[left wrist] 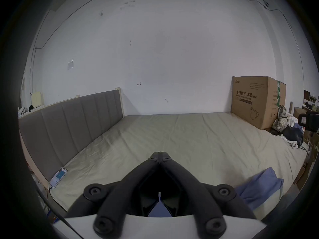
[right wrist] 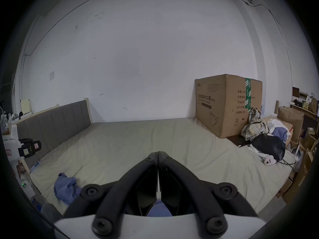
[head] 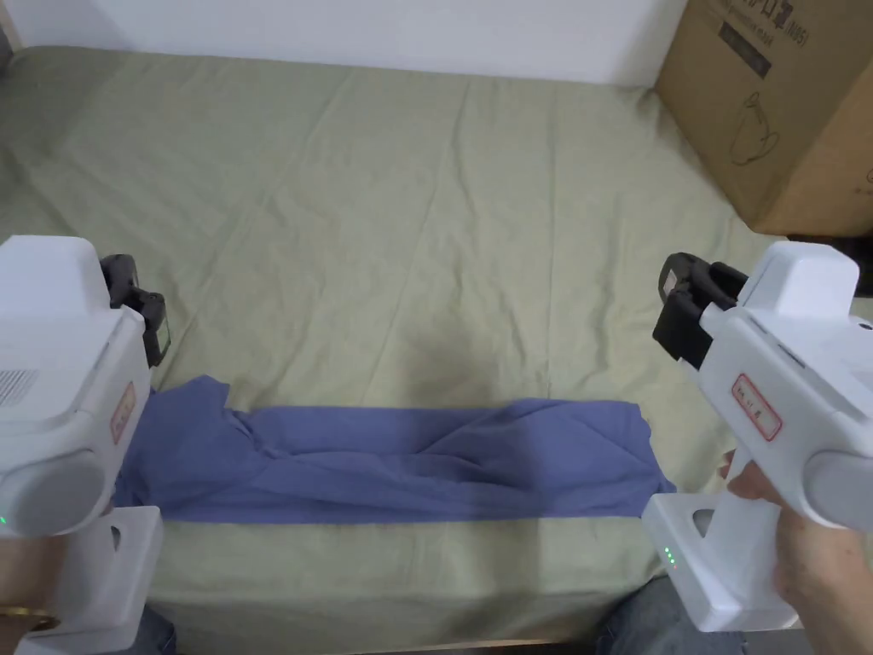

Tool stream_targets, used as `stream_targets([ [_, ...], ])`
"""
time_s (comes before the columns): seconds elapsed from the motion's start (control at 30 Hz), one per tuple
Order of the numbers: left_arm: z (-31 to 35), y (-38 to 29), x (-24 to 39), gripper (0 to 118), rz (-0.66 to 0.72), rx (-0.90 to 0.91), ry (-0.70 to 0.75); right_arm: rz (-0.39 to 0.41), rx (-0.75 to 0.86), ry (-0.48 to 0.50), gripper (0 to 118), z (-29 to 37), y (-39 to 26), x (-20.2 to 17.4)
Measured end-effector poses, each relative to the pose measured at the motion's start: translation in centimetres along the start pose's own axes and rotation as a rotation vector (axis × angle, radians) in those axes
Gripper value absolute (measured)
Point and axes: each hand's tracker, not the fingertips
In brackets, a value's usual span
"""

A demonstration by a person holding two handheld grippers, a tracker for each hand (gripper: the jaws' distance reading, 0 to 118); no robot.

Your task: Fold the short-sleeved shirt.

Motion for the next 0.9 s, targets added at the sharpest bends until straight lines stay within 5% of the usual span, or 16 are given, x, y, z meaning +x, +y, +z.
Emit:
stream_targets([
  [0.47, -0.5, 0.0, -0.4, 2, 0.063, -0.046, -0.087, 0.025, -0.034, 0.036, 0, 0.0, -0.4, -1.4],
  [0.5, -1.0, 0.1, -0.8, 15, 0.089, -0.079, -0.111, 0.032, -0.037, 0.039, 0, -0.3, -0.5, -1.2],
  [0.6, -2.8, 0.2, -3.4, 111, 0.191, -0.202, -0.155, 0.048, -0.045, 0.041, 0, -0.2, -0.3, -1.4],
  [0.63, -3.7, 0.1, -4.4, 118, 0.237, -0.257, -0.175, 0.053, -0.048, 0.040, 0, -0.2, -0.3, -1.5],
  [0.9, -11.3, -5.9, -14.1, 118, 0.594, -0.574, -0.344, 0.051, -0.080, 0.026, 0, -0.7, -0.9, -1.7],
])
